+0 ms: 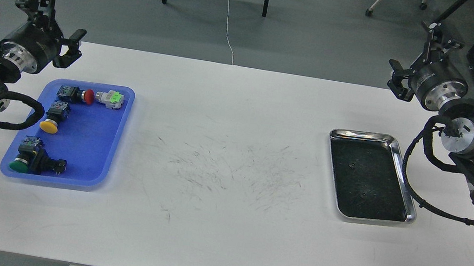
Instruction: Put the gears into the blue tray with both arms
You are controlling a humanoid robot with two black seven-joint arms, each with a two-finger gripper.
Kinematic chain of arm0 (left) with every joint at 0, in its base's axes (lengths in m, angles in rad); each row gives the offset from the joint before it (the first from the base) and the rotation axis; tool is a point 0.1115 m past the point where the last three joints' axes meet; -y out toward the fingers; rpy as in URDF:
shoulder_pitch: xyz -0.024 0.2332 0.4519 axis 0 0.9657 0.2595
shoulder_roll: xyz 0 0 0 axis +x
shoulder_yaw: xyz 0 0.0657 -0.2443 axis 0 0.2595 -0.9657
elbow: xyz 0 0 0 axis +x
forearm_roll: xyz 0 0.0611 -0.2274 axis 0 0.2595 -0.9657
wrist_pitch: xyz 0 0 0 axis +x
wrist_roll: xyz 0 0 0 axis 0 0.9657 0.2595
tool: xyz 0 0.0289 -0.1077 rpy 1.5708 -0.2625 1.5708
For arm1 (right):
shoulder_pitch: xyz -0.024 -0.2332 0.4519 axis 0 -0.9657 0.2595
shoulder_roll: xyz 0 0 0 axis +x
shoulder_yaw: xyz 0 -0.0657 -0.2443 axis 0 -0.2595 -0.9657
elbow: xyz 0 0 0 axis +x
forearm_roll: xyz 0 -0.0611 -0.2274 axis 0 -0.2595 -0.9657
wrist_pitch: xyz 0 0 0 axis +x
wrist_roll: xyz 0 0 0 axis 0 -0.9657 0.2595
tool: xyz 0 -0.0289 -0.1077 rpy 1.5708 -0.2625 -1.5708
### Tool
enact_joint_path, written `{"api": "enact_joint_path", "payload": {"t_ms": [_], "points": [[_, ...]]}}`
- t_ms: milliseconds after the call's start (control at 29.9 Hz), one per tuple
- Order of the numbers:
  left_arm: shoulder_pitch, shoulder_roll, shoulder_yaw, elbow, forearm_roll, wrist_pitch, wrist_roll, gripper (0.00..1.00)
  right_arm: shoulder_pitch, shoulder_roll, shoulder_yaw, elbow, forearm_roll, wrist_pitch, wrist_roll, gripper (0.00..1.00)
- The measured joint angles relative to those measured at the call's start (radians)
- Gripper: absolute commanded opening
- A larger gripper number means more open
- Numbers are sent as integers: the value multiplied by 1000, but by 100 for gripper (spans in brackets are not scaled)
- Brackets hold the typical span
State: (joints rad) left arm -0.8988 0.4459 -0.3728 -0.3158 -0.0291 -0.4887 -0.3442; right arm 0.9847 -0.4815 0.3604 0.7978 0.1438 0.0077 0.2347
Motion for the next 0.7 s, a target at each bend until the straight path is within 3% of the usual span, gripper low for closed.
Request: {"api": "enact_joint_path", "payload": {"t_ms": [468, 702], "points": [[0, 10, -4, -43, -4, 0, 4, 98, 2, -5, -2, 0, -1, -11, -40, 99], [3, 19, 35, -162, 56, 0, -2, 98, 2, -6, -5, 0, -3, -11, -44, 99]]}}
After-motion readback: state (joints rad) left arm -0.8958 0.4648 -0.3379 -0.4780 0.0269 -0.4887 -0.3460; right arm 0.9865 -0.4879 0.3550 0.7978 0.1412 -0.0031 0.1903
